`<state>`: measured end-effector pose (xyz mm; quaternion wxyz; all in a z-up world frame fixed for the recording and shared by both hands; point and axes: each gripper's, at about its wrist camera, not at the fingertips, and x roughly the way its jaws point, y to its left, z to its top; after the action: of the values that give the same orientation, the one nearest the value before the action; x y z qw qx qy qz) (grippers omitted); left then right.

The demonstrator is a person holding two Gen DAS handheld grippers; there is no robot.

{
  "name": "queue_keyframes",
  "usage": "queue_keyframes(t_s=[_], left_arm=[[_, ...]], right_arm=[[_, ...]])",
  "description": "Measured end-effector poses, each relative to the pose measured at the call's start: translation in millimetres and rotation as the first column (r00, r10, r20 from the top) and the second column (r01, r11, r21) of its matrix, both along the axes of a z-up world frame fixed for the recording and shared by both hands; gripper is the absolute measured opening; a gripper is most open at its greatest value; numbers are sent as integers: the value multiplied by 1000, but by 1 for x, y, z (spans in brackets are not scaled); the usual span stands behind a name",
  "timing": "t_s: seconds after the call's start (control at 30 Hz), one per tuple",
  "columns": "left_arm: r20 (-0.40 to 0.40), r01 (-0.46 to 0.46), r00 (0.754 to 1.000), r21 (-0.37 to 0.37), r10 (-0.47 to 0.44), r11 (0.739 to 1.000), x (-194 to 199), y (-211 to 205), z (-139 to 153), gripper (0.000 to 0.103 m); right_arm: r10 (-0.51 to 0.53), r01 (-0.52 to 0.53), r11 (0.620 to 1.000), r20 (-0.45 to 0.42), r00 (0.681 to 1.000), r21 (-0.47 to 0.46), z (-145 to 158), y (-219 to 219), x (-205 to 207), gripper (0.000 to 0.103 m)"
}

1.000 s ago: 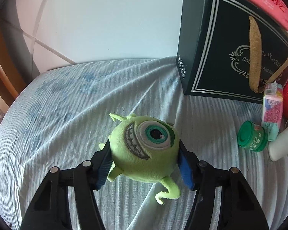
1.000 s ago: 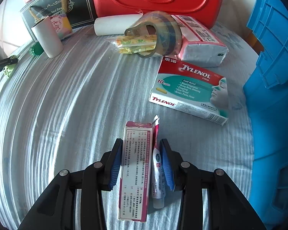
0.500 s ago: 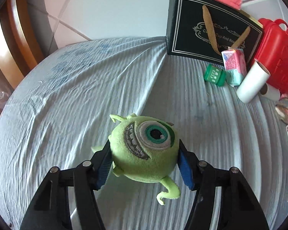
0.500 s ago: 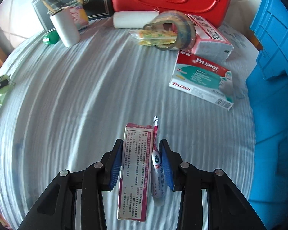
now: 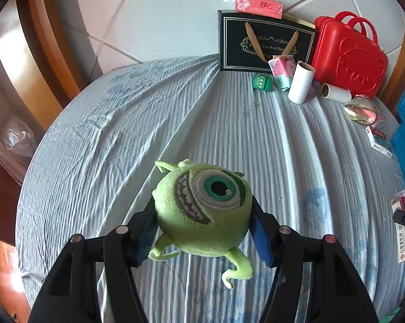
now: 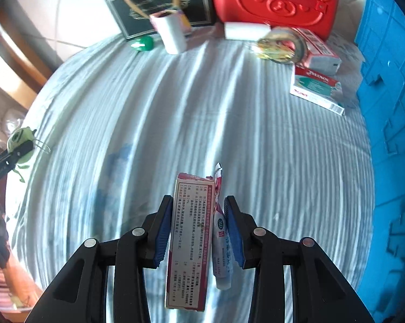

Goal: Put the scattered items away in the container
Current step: 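Lift the plush monster and toothpaste items and carry both toward the crate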

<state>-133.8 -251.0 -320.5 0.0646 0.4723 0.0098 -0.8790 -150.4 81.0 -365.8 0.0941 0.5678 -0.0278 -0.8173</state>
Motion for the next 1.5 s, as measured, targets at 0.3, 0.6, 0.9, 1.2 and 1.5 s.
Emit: queue_keyframes(t_s=[0.3,0.6,0.9,1.2,1.5], left_arm=[[-50,-15,999,-20,14,1000,46,5,43,61],[-110,-34,994,-44,29,998,78,0,87,61],[-162,-54,986,-26,49,998,105,1,124,61],[-243,-65,968,-35,55,997,120,6,174,61],[-345,-100,935,-42,79,994,137,8,225,61]], right_arm=[[61,-62,998,-82,995,-11,57,-33,19,38],[102,-112,992,-150,983,-56,110,-50,33,38],[167,-188,980,-240,956,-64,159,-67,52,38],[188,-224,972,-325,927,-75,202,-72,61,38],[208,-265,959,-390,897,-100,243,-66,85,38]])
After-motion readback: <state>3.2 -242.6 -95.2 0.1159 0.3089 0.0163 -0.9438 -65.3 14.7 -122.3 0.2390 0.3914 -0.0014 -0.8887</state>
